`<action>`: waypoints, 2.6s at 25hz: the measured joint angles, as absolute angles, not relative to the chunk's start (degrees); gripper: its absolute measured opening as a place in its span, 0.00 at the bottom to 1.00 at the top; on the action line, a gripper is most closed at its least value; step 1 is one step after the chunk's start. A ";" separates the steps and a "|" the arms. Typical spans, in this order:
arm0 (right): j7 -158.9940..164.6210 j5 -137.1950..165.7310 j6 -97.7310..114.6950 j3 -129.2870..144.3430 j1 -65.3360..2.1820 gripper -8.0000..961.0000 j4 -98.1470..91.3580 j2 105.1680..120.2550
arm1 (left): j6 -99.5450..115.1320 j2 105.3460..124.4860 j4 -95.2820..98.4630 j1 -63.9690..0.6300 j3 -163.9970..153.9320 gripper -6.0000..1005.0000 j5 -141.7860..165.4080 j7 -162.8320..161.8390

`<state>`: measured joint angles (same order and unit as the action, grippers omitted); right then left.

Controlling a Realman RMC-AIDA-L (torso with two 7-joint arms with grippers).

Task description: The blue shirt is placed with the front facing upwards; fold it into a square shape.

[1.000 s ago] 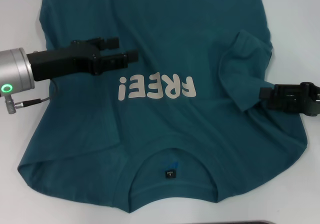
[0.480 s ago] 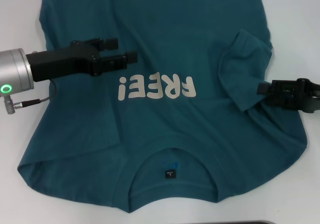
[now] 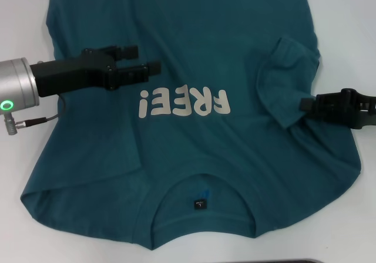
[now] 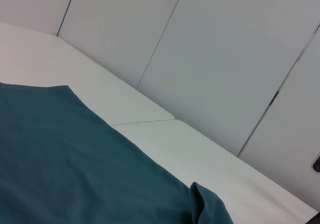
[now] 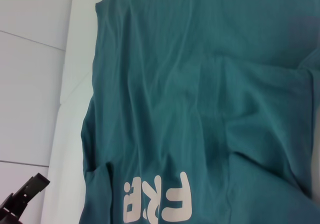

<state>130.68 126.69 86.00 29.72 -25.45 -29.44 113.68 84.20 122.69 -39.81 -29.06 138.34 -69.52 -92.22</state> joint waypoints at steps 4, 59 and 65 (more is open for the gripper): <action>130.88 126.66 85.97 29.68 -25.47 0.33 -29.44 113.70 | 84.19 122.69 -39.81 -28.98 138.34 0.84 -69.52 -92.19; 124.87 126.65 99.31 33.23 -30.82 0.40 -29.43 114.70 | 83.69 123.22 -39.73 -29.44 138.34 0.84 -69.72 -92.18; 119.43 124.80 99.40 27.79 -30.11 0.66 -29.51 113.93 | 83.70 123.25 -39.73 -29.58 138.34 0.84 -69.94 -92.27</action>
